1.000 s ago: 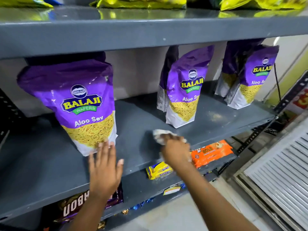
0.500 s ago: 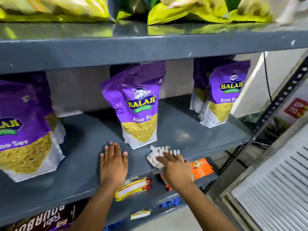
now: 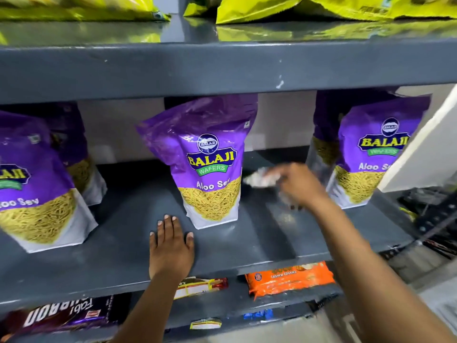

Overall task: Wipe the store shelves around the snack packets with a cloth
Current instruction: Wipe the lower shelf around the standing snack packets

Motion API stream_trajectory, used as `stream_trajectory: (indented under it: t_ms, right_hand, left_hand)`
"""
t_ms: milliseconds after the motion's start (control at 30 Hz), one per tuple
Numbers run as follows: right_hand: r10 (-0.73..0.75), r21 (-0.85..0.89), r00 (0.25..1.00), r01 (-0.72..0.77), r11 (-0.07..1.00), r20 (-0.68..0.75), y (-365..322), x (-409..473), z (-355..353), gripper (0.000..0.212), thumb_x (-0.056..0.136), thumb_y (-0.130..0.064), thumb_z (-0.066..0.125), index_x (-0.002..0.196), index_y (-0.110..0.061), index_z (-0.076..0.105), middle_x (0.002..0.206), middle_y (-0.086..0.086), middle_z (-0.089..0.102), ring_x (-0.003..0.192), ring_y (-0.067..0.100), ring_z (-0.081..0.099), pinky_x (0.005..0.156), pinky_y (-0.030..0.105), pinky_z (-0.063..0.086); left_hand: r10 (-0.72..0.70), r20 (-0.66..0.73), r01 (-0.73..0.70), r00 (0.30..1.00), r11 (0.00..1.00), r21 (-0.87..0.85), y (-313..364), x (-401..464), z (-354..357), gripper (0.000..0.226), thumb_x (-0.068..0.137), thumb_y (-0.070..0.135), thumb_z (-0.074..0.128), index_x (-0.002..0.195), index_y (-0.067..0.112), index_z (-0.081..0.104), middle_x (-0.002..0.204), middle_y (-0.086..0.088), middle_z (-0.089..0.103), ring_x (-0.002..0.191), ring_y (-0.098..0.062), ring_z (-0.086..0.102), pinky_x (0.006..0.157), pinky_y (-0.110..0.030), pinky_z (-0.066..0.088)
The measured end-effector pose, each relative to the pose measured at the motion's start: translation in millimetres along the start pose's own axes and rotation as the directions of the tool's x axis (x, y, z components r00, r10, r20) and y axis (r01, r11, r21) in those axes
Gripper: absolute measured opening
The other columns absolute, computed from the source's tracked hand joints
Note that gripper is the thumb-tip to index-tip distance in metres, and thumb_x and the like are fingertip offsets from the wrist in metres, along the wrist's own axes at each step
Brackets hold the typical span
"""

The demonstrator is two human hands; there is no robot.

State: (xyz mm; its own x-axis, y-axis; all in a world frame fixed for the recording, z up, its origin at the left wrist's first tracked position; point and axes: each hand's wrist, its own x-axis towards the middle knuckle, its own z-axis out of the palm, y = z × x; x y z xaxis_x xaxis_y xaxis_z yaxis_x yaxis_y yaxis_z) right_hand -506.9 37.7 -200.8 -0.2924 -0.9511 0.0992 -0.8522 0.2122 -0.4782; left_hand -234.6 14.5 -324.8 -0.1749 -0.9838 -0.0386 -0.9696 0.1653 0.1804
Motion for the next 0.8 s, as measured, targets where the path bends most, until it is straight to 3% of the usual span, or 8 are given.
stream_trajectory:
  t_ms: [67,167,233,300,400,533,667,800]
  right_hand:
    - [-0.024,-0.072,0.995,0.017,0.997,-0.100,2.2,53.4,-7.4,0.044,0.082,-0.010,0.046,0.119,-0.029,0.058,0.129,0.017,0.059,0.113,0.038,0.056,0.096,0.049,0.049]
    - [0.064,-0.290,0.960,0.018,0.957,0.271,17.1,100.1,17.8,0.052,0.091,-0.027,0.042,0.141,-0.027,0.028,0.153,0.002,0.028,0.138,0.031,0.028,0.114,0.052,0.023]
    - [0.187,-0.251,0.866,-0.073,0.965,0.465,28.6,106.6,43.3,0.049,0.093,-0.027,0.040,0.140,-0.017,0.032,0.141,0.008,0.042,0.123,0.023,0.041,0.102,0.041,0.034]
    - [0.189,-0.100,0.884,-0.162,0.982,0.427,30.2,115.3,56.8,0.042,0.094,-0.021,0.040,0.133,-0.007,0.042,0.130,0.017,0.052,0.102,0.018,0.045,0.084,0.032,0.036]
    - [0.182,0.043,0.938,-0.204,0.978,0.294,23.6,132.4,60.2,0.038,0.091,-0.014,0.048,0.127,-0.002,0.048,0.136,0.019,0.050,0.120,0.029,0.050,0.097,0.037,0.041]
    - [0.016,-0.225,0.978,0.032,0.974,0.208,28.0,125.0,83.3,0.038,0.090,-0.036,0.043,0.126,-0.024,0.050,0.138,0.006,0.051,0.125,0.026,0.048,0.104,0.034,0.040]
    - [0.045,-0.048,0.952,-0.032,0.998,0.302,38.3,101.0,81.5,0.030,0.088,-0.030,0.053,0.115,-0.016,0.059,0.129,0.009,0.059,0.116,0.027,0.054,0.101,0.036,0.042]
    - [0.039,0.147,0.959,-0.083,0.986,0.279,50.9,51.2,71.1,0.019,0.080,-0.020,0.068,0.096,-0.010,0.065,0.103,0.013,0.069,0.095,0.028,0.063,0.085,0.034,0.048]
  left_hand:
    - [-0.003,-0.005,0.003,1.000,1.000,-0.004,-0.5,1.5,0.1,0.060,0.098,0.040,0.019,0.147,0.009,0.002,0.159,-0.009,0.001,0.146,-0.024,0.002,0.119,-0.040,0.004]
    - [-0.004,-0.026,0.004,1.000,1.000,0.008,-1.6,2.4,2.0,0.061,0.098,0.040,0.019,0.147,0.010,0.001,0.159,-0.008,0.000,0.146,-0.023,0.002,0.119,-0.039,0.005]
    - [-0.008,-0.038,0.008,0.999,1.000,0.011,-1.8,2.5,3.2,0.061,0.097,0.040,0.020,0.147,0.011,0.002,0.159,-0.007,0.000,0.146,-0.022,0.003,0.119,-0.039,0.006]
    - [-0.009,-0.051,0.010,0.999,1.000,0.018,-2.0,4.2,4.5,0.061,0.097,0.041,0.017,0.147,0.011,0.002,0.159,-0.007,0.000,0.146,-0.022,0.003,0.119,-0.039,0.006]
    - [-0.007,-0.065,0.009,0.998,1.000,0.027,-1.2,2.9,6.0,0.070,0.085,0.044,0.003,0.148,0.011,0.004,0.159,-0.008,0.001,0.146,-0.022,0.004,0.118,-0.038,0.006]
    - [-0.012,-0.081,0.010,0.997,1.000,-0.023,-0.6,0.7,6.6,0.084,0.075,0.048,-0.010,0.147,0.009,0.010,0.158,-0.009,0.007,0.145,-0.024,0.009,0.118,-0.040,0.008]
    - [-0.016,-0.042,0.017,0.999,1.000,0.024,-2.0,2.2,9.4,0.063,0.094,0.043,0.010,0.148,0.011,0.003,0.159,-0.008,0.001,0.146,-0.022,0.004,0.118,-0.039,0.005]
    - [-0.006,-0.022,0.006,1.000,1.000,0.022,-0.3,0.7,5.6,0.064,0.093,0.043,0.012,0.147,0.009,0.006,0.158,-0.010,0.004,0.146,-0.024,0.006,0.118,-0.040,0.007]
